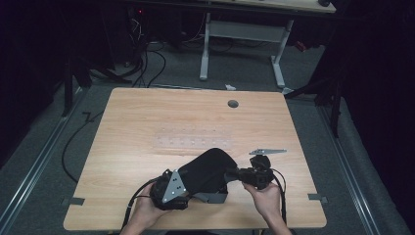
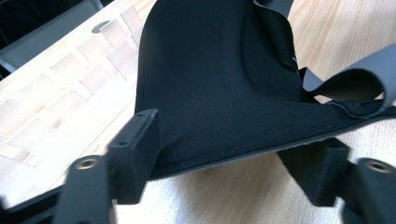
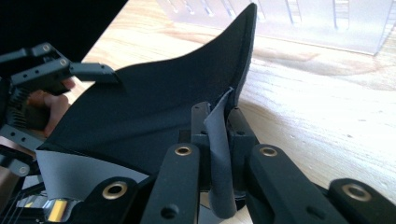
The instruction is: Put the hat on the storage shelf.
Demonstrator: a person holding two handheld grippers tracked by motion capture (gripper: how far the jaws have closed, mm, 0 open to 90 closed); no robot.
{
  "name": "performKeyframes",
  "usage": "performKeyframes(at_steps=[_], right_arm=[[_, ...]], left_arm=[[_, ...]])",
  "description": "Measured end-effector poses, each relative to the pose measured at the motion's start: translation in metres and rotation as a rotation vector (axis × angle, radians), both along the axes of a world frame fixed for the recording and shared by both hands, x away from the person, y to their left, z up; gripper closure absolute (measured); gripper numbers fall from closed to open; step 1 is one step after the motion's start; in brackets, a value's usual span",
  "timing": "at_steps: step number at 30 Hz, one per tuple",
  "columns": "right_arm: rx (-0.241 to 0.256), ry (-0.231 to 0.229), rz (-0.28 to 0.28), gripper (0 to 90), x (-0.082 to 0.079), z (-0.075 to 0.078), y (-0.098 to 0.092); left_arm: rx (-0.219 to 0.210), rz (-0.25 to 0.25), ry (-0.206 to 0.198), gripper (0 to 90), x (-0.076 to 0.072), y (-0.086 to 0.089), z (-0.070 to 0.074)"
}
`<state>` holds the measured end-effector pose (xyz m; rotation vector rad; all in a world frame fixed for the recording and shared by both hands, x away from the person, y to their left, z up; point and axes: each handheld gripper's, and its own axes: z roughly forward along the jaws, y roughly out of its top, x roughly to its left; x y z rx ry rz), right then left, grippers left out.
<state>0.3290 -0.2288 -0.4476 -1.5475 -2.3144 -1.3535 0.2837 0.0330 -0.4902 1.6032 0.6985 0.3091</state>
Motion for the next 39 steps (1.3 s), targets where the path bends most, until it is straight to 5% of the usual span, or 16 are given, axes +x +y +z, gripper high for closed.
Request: performKeyframes(at_steps=[14, 18, 24, 28, 31, 34, 39], right_arm=[[0.064, -0.036, 0.007, 84.8, 0.000, 0.003, 0.000], [0.078, -0.036, 0.004, 84.7, 0.001, 0.004, -0.001], [0.105, -0.027, -0.008, 82.2, 0.006, 0.001, -0.004], [0.125, -0.024, -0.012, 80.6, 0.010, -0.001, -0.005], [0.143, -0.030, -0.015, 72.4, 0.012, -0.001, -0.005], [0.212, -0.064, -0.029, 59.6, 0.011, 0.000, -0.010], [0.214, -0.093, -0.058, 52.8, 0.006, -0.001, -0.021]], left_arm=[[-0.025, -0.043, -0.003, 58.7, -0.004, 0.004, 0.011], [-0.027, -0.073, 0.007, 66.9, -0.005, 0.004, 0.014], [-0.001, -0.152, -0.036, 83.4, -0.017, 0.001, 0.017], [0.015, -0.185, -0.038, 86.5, -0.021, -0.002, 0.018], [0.013, -0.207, -0.020, 86.6, -0.024, -0.006, 0.020], [0.008, -0.198, -0.004, 86.6, -0.021, -0.005, 0.019], [-0.051, -0.165, 0.064, 86.6, -0.016, 0.004, 0.022]])
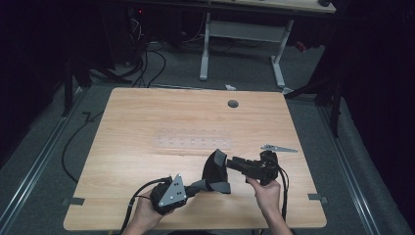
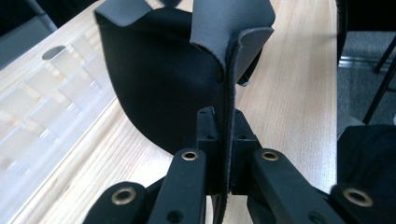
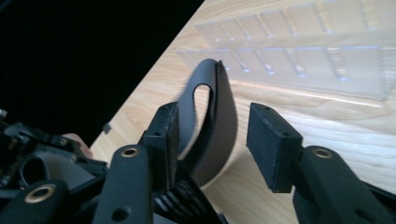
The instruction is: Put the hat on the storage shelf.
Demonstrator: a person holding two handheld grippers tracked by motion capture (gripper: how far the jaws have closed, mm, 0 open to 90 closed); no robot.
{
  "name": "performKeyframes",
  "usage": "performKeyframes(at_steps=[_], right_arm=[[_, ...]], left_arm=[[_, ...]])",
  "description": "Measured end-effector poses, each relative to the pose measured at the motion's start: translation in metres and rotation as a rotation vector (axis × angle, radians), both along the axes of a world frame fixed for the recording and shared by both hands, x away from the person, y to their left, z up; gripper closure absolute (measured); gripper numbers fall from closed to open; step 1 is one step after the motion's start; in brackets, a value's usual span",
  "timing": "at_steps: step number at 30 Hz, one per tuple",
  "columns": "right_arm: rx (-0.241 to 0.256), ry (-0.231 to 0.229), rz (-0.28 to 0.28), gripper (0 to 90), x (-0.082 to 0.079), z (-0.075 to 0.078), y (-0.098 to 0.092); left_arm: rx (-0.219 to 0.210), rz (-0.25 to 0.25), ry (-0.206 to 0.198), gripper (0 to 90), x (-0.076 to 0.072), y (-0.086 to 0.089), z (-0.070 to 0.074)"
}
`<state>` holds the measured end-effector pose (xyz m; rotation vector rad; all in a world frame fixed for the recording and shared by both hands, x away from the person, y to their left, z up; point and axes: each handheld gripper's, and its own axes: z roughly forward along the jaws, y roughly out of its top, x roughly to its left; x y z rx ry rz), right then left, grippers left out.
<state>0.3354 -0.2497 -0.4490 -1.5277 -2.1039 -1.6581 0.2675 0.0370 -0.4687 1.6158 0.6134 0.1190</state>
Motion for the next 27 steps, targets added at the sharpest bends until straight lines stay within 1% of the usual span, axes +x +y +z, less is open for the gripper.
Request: performKeyframes(at_steps=[3, 5, 6, 7, 8, 9, 11, 12, 13, 14, 15, 16, 17, 18, 19, 20, 22, 23, 25, 26, 27], right_arm=[[-0.029, -0.025, -0.014, 51.4, -0.002, -0.005, -0.005], [-0.064, -0.030, -0.038, 51.2, -0.004, -0.010, -0.008], [-0.073, -0.034, -0.048, 50.9, -0.005, -0.012, -0.010], [-0.073, -0.034, -0.048, 50.9, -0.005, -0.012, -0.010], [-0.106, -0.041, -0.070, 50.6, -0.005, -0.018, -0.013], [-0.117, -0.047, -0.078, 50.5, -0.005, -0.020, -0.014], [-0.148, -0.048, -0.094, 50.2, -0.005, -0.023, -0.016], [-0.168, -0.063, -0.102, 49.6, -0.005, -0.025, -0.016], [-0.168, -0.063, -0.102, 49.6, -0.005, -0.025, -0.016], [-0.226, -0.097, -0.127, 48.5, -0.006, -0.027, -0.017], [-0.255, -0.112, -0.140, 47.6, -0.006, -0.029, -0.017], [-0.255, -0.112, -0.140, 47.6, -0.006, -0.029, -0.017], [-0.319, -0.146, -0.170, 46.5, -0.007, -0.033, -0.018], [-0.342, -0.162, -0.176, 45.8, -0.007, -0.035, -0.019], [-0.342, -0.162, -0.176, 45.8, -0.007, -0.035, -0.019], [-0.395, -0.181, -0.199, 44.8, -0.008, -0.040, -0.019], [-0.458, -0.200, -0.215, 44.1, -0.008, -0.047, -0.020], [-0.478, -0.201, -0.223, 44.0, -0.007, -0.050, -0.021], [-0.501, -0.196, -0.239, 43.8, -0.007, -0.054, -0.023], [-0.511, -0.191, -0.249, 43.7, -0.006, -0.056, -0.024], [-0.511, -0.191, -0.249, 43.7, -0.006, -0.056, -0.024]], left_arm=[[-0.029, 0.022, 0.021, 86.6, 0.003, 0.004, 0.002], [-0.041, 0.032, 0.034, 86.6, 0.005, 0.007, 0.004], [-0.051, 0.038, 0.042, 86.6, 0.006, 0.008, 0.004], [-0.051, 0.038, 0.042, 86.6, 0.006, 0.008, 0.004], [-0.061, 0.045, 0.052, 86.6, 0.007, 0.009, 0.004], [-0.070, 0.054, 0.060, 86.6, 0.009, 0.010, 0.005], [-0.071, 0.063, 0.059, 86.6, 0.010, 0.011, 0.005], [-0.080, 0.070, 0.061, 86.6, 0.011, 0.011, 0.005], [-0.080, 0.070, 0.061, 86.6, 0.011, 0.011, 0.005], [-0.092, 0.074, 0.069, 86.6, 0.012, 0.013, 0.007], [-0.095, 0.075, 0.071, 86.6, 0.012, 0.014, 0.008], [-0.095, 0.075, 0.071, 86.6, 0.012, 0.014, 0.008], [-0.105, 0.084, 0.075, 86.6, 0.014, 0.015, 0.009], [-0.109, 0.089, 0.077, 86.6, 0.014, 0.016, 0.009], [-0.109, 0.089, 0.077, 86.6, 0.014, 0.016, 0.009], [-0.113, 0.096, 0.078, 86.6, 0.016, 0.018, 0.009], [-0.123, 0.106, 0.083, 86.6, 0.017, 0.019, 0.010], [-0.122, 0.108, 0.081, 86.5, 0.017, 0.019, 0.010], [-0.128, 0.113, 0.082, 86.5, 0.018, 0.020, 0.011], [-0.129, 0.114, 0.082, 86.5, 0.018, 0.021, 0.011], [-0.129, 0.114, 0.082, 86.6, 0.018, 0.021, 0.011]])
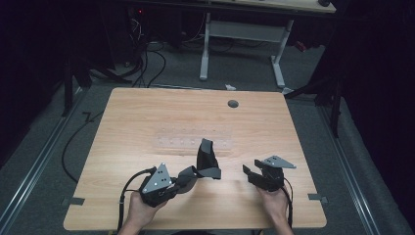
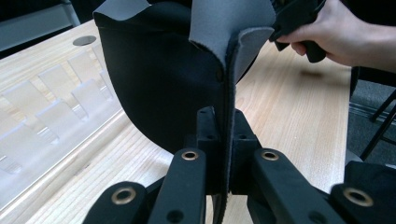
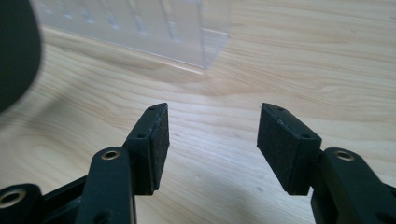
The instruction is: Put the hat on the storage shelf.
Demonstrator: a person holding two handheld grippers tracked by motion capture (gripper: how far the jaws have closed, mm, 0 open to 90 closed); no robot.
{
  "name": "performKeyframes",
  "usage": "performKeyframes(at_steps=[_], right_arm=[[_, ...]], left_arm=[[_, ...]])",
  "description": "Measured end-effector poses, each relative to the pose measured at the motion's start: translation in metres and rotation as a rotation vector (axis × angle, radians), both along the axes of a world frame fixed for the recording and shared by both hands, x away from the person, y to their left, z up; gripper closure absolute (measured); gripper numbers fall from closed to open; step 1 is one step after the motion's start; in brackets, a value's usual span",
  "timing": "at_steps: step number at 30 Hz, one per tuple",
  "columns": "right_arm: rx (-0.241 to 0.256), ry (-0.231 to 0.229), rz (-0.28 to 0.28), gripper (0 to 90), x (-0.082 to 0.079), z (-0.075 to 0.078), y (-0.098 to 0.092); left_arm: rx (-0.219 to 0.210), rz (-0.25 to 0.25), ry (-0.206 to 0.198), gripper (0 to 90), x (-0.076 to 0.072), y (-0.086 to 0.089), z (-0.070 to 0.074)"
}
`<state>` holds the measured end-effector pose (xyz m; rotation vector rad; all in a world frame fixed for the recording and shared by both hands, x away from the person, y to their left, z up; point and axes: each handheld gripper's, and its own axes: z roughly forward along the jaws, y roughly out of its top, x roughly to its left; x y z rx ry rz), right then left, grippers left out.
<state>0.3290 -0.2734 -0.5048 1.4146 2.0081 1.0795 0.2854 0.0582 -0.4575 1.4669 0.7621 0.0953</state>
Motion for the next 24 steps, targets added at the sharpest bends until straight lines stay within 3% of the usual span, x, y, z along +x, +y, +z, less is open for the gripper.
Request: performKeyframes(at_steps=[3, 18, 24], right_arm=[[-0.037, 0.000, -0.048, 43.2, 0.002, -0.008, -0.004], [-0.146, 0.059, -0.102, 40.6, 0.007, -0.024, -0.008], [-0.116, 0.089, -0.111, 38.2, 0.010, -0.026, -0.013]], left_arm=[[-0.018, 0.008, -0.003, 86.6, 0.001, 0.003, 0.001], [-0.040, 0.065, 0.011, 86.5, 0.012, 0.014, 0.009], [-0.047, 0.086, 0.015, 86.6, 0.016, 0.019, 0.011]])
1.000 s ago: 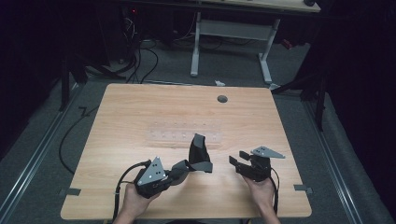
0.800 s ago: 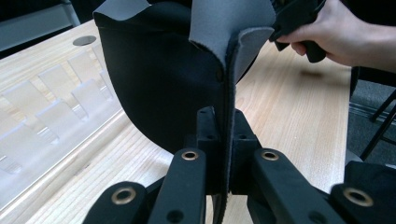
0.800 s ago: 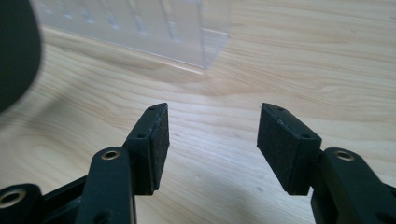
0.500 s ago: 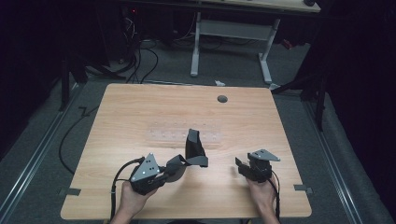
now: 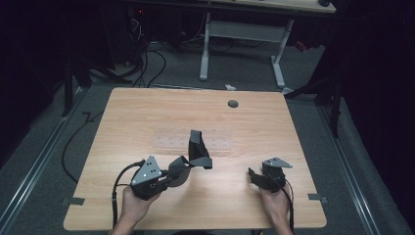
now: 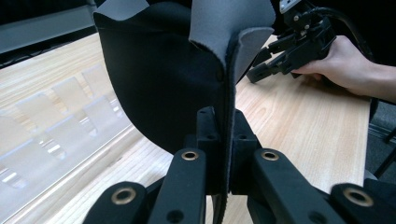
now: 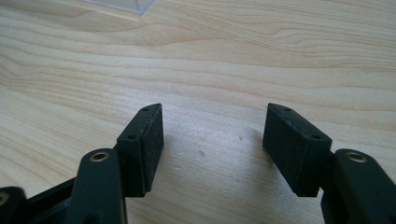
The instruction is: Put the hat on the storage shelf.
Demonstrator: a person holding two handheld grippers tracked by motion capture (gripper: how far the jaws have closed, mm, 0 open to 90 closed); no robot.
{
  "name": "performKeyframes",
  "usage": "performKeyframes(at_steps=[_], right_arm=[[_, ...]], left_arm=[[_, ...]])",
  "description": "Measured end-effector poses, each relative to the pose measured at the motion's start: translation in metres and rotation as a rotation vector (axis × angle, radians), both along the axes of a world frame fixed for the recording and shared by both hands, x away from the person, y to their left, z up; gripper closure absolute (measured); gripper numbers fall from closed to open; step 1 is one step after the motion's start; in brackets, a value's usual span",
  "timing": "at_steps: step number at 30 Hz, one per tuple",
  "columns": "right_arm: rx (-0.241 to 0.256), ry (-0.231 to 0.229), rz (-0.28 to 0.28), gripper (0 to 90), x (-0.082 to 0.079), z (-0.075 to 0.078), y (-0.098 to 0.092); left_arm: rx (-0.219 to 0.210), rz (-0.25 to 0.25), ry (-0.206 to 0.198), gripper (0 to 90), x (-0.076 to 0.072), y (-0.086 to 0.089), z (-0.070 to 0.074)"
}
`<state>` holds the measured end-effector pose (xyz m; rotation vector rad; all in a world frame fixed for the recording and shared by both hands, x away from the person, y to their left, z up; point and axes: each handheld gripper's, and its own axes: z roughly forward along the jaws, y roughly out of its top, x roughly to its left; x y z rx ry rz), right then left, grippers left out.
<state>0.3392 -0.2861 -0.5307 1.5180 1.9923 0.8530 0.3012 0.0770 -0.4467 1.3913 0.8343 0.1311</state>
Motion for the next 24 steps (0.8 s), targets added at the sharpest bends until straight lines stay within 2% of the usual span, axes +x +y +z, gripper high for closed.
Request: performKeyframes(at_steps=[10, 13, 19, 24], right_arm=[[-0.012, -0.002, 0.002, 37.7, 0.001, 0.000, 0.000], [-0.009, -0.001, -0.001, 37.7, 0.001, 0.000, 0.001], [-0.007, -0.001, 0.000, 37.7, 0.001, 0.000, 0.000], [-0.005, -0.001, 0.000, 37.7, 0.001, 0.000, 0.000]], left_arm=[[-0.014, 0.022, 0.000, 86.5, 0.010, 0.006, 0.007], [-0.034, 0.032, 0.005, 86.5, 0.014, 0.009, 0.012], [-0.028, 0.052, 0.010, 86.5, 0.024, 0.013, 0.017], [-0.018, 0.072, -0.012, 86.5, 0.027, 0.013, 0.021]])
